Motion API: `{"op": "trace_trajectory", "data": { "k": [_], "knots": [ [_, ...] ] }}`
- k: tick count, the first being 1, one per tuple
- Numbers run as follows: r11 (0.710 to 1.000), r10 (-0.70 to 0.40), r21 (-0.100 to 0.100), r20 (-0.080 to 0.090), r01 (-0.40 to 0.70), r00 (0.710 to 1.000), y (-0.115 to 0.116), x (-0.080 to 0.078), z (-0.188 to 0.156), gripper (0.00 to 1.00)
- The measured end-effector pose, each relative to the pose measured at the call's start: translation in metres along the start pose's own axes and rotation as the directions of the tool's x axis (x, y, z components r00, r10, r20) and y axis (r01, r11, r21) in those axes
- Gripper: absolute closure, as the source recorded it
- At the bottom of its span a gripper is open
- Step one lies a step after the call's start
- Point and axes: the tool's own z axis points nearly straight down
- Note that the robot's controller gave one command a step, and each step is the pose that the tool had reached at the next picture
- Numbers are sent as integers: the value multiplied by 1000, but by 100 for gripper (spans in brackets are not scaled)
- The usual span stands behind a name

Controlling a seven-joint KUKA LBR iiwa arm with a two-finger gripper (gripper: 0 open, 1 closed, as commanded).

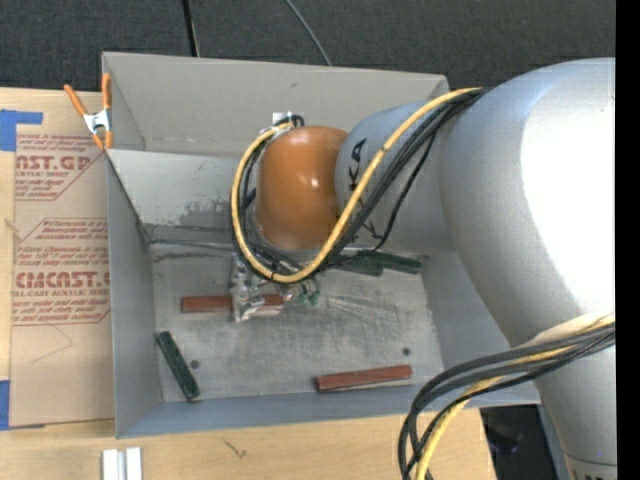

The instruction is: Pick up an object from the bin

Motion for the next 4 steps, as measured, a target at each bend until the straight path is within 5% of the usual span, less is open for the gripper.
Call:
{"op": "trace_trajectory", "data": {
  "k": [1,2,3,4],
  "knots": [
    [1000,0,0,0,0,1000,0,0,0,100],
    [1000,4,2,-30,-4,1000,2,-5,-31,100],
    [1000,19,2,-36,-19,999,-2,-4,-87,100],
    [998,65,3,-30,-65,997,-8,3,-44,0]
  ]
}}
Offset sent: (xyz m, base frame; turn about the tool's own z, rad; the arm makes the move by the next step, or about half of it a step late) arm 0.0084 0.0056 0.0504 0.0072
